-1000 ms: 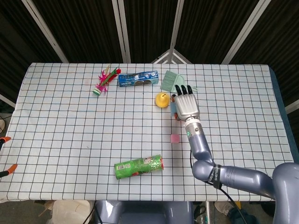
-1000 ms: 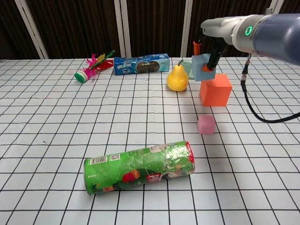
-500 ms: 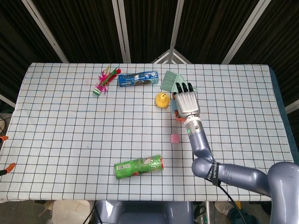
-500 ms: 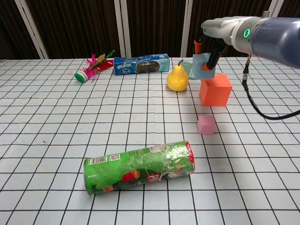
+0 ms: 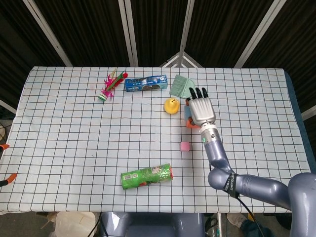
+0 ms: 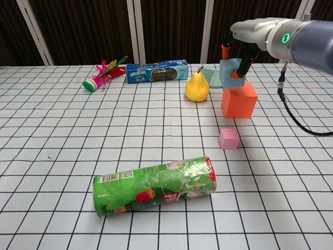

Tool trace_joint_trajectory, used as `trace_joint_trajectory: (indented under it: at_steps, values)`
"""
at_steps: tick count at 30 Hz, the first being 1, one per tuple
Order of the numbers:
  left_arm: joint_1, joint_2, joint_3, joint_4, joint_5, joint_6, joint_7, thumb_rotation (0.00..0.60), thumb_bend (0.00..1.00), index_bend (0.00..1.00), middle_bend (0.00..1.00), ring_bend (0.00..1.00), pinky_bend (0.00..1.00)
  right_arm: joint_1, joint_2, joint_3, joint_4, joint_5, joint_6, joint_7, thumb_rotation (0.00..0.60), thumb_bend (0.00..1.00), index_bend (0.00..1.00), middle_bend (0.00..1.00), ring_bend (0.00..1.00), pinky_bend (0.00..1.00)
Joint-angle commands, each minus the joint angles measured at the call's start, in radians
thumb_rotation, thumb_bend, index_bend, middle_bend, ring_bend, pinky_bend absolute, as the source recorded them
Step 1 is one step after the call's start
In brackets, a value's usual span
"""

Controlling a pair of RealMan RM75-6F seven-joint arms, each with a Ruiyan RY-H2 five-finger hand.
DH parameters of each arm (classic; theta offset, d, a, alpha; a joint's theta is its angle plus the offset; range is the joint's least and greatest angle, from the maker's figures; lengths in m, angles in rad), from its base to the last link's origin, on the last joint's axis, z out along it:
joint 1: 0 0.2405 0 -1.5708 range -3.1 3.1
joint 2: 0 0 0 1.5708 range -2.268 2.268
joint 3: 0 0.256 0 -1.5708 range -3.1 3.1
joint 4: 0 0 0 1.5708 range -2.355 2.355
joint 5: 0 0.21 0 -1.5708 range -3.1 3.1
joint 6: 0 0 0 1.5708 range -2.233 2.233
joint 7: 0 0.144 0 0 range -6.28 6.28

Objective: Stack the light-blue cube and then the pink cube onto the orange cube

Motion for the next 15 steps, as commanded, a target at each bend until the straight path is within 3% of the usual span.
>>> trace_joint_trajectory:
  at_steps: [1,15]
  values:
    - [0.002,0.0,0.001,-0.002,0.001,0.004,0.002,0.6,0.21,0.2,0.02,0.0,0.02,-0.001,-0.005,-0.003,0.014,-0.016,-0.005,0.013,0.6,0.38,0.43,0.07,0.03,0.0]
    - [0.001,-0.011,-0.007,-0.005,-0.019,0.006,0.034,0.6,0.21,0.2,0.02,0.0,0.02,-0.012,-0.015,-0.019,0.082,-0.056,-0.057,0.07,0.6,0.38,0.43,0.07,0.03,0.0]
